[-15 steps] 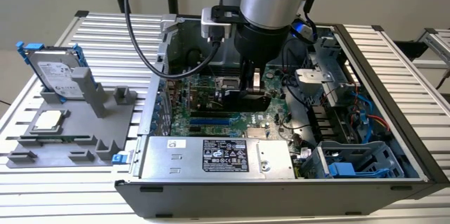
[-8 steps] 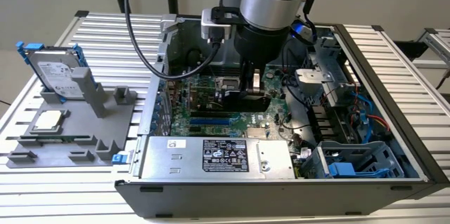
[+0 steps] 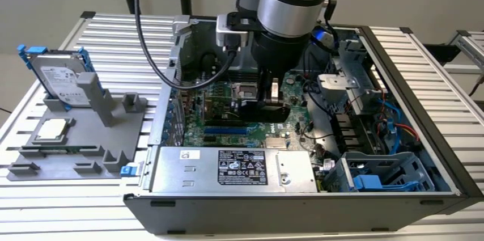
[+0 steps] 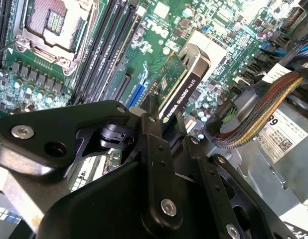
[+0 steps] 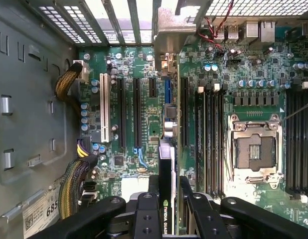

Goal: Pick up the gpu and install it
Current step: 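Insert the gpu into the slot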

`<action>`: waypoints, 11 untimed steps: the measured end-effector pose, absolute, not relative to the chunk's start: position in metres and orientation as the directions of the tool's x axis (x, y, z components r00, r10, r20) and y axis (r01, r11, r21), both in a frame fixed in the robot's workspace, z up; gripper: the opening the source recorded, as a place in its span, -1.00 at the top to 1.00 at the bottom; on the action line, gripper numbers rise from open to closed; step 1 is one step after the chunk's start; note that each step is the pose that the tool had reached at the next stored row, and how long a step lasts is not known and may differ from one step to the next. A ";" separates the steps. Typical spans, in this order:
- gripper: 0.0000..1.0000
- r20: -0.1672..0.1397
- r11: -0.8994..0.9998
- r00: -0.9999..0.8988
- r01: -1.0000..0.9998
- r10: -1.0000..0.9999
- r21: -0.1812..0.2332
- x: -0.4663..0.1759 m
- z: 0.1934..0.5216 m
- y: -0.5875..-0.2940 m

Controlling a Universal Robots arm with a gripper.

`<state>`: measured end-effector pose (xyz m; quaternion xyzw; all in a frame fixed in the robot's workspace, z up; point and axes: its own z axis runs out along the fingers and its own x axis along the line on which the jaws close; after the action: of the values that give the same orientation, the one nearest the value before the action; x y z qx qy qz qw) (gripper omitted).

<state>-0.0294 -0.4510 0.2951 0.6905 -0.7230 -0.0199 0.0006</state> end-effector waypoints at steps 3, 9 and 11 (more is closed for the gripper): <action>1.00 -0.026 0.046 -0.047 -0.999 -0.999 0.030 -0.030 0.291 -0.451; 1.00 -0.027 0.046 -0.046 -0.999 -0.999 0.030 -0.034 0.283 -0.451; 1.00 -0.026 0.046 -0.046 -0.999 -0.999 0.030 -0.034 0.282 -0.451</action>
<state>-0.0343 -0.4515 0.2824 0.6905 -0.7230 -0.0198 0.0008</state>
